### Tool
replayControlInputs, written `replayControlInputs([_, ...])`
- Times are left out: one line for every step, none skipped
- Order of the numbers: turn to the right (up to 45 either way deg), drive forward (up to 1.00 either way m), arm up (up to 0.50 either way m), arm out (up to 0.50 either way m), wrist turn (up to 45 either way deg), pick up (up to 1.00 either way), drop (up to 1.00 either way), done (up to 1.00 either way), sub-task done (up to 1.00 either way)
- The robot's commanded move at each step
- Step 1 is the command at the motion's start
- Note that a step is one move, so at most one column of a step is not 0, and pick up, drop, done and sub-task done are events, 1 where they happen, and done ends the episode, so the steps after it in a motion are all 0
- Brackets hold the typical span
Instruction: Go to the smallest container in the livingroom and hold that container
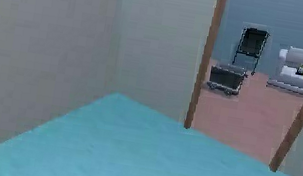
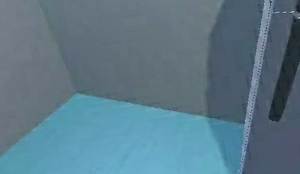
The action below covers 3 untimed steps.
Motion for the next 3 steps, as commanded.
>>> replayControlInputs([27.0, 0.00, 0.00, 0.00, 0.0, 0.00, 0.00, 0.00, 0.00])
replayControlInputs([0.0, 1.00, 0.00, 0.00, 0.0, 0.00, 0.00, 0.00, 0.00])
replayControlInputs([0.0, 0.90, 0.00, 0.00, 0.0, 0.00, 0.00, 0.00, 0.00])
